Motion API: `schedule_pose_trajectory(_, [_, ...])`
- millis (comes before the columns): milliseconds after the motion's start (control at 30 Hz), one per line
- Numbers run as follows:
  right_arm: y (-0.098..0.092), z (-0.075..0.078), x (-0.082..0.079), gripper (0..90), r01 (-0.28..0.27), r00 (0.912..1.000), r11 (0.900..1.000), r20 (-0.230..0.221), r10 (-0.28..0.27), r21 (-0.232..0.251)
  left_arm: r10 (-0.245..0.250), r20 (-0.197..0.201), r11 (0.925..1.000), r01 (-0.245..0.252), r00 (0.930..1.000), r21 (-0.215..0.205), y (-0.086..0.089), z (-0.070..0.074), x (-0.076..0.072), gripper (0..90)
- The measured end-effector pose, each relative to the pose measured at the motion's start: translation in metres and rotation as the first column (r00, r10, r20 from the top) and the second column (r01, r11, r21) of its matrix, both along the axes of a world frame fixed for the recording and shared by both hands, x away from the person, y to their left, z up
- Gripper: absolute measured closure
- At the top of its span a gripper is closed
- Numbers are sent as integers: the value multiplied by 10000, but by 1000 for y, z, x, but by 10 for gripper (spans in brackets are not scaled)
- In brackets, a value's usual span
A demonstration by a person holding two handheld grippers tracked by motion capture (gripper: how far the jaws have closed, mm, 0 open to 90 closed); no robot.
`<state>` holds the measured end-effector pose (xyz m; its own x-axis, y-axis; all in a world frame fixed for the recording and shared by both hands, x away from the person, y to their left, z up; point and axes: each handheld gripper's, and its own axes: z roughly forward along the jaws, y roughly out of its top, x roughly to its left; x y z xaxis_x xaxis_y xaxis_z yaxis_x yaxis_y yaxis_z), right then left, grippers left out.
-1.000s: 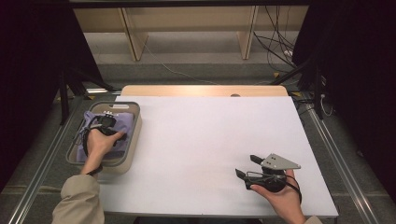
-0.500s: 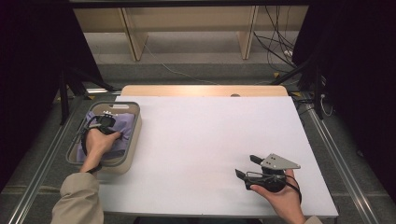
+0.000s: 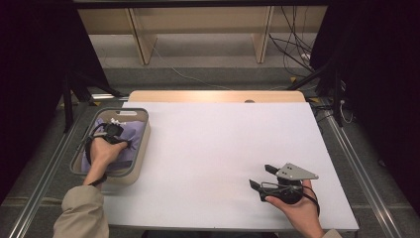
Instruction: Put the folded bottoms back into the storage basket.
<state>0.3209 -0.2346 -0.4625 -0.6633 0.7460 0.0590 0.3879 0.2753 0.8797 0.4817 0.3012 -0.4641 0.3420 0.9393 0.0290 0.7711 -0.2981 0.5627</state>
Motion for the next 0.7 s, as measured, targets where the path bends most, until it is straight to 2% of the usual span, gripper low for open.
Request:
schedule_pose_trajectory(267, [0,0,0,229,-8,10000,10000,-3,8,1,-642,303,9979,644,9975,-57,-10,9,-2,850])
schedule_pose_trajectory(367, [0,0,0,228,9,10000,10000,10,-9,9,-799,283,9967,802,9964,-92,-11,9,-2,850])
schedule_pose_trajectory(567, [0,0,0,228,-9,10000,10000,-1,9,0,-987,154,9942,993,9950,-417,-9,6,-2,848])
schedule_pose_trajectory(700, [0,0,0,229,-7,10000,10000,-2,7,-6,-946,9,9940,945,9955,-543,-9,0,-1,838])
